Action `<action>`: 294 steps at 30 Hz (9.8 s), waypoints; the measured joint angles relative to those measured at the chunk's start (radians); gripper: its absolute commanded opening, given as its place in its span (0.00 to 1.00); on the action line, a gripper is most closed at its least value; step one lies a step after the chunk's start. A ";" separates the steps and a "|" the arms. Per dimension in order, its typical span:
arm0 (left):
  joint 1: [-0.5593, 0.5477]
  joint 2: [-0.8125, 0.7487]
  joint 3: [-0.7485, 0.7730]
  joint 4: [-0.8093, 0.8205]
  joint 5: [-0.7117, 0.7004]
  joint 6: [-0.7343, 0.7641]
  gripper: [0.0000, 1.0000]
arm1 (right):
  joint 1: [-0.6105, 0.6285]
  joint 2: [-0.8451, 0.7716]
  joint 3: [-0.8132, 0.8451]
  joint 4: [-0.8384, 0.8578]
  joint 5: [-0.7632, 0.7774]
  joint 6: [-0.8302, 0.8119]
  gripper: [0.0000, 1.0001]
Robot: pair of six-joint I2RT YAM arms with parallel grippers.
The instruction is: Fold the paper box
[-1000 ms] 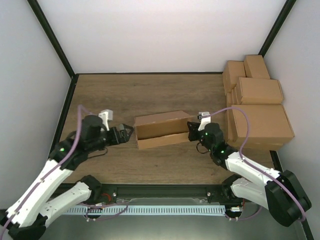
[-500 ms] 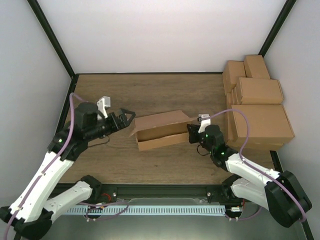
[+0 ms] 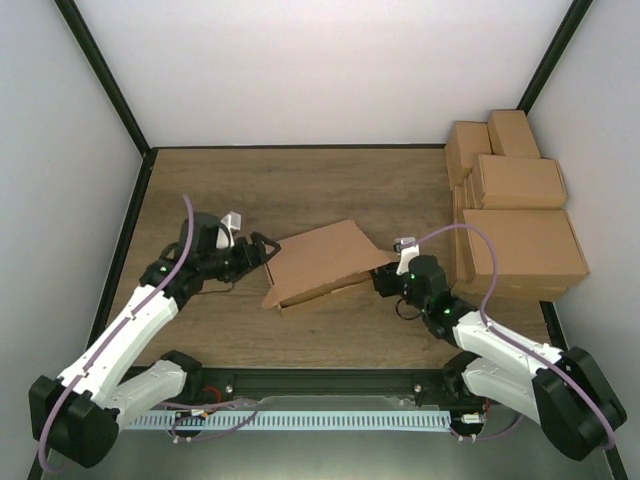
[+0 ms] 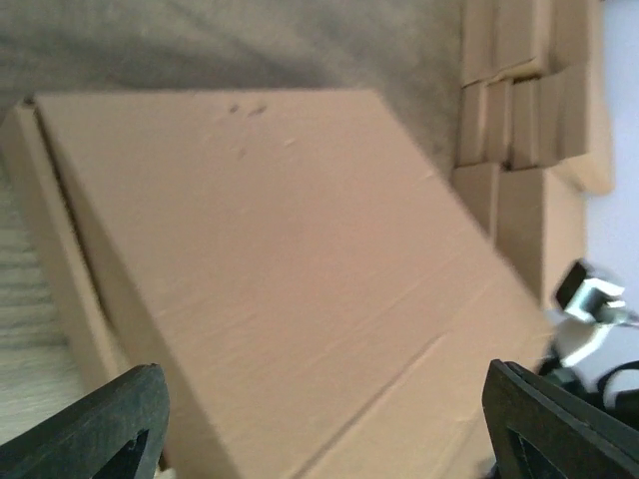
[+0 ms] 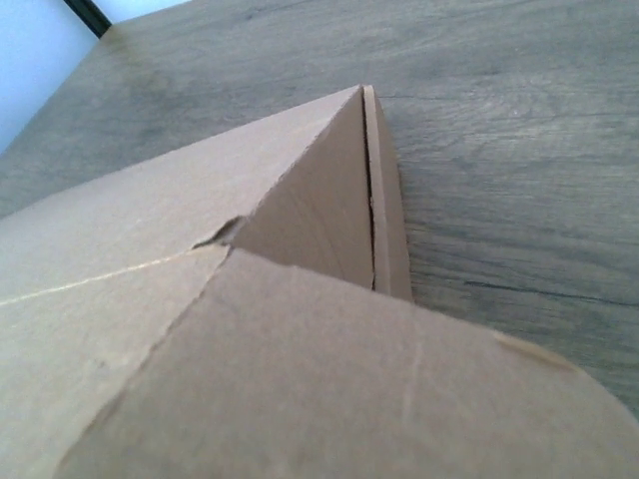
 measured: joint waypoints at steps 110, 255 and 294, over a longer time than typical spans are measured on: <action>-0.123 0.126 -0.422 0.330 -0.073 -0.142 0.42 | -0.204 0.426 0.376 -0.447 -0.437 -0.053 0.39; 0.003 -0.042 -0.087 -0.103 -0.136 0.145 0.28 | -0.196 -0.070 0.327 -0.758 -0.373 0.092 0.37; 0.003 -0.285 0.141 -0.254 -0.426 0.331 0.95 | -0.195 -0.330 0.550 -0.929 0.044 0.143 0.84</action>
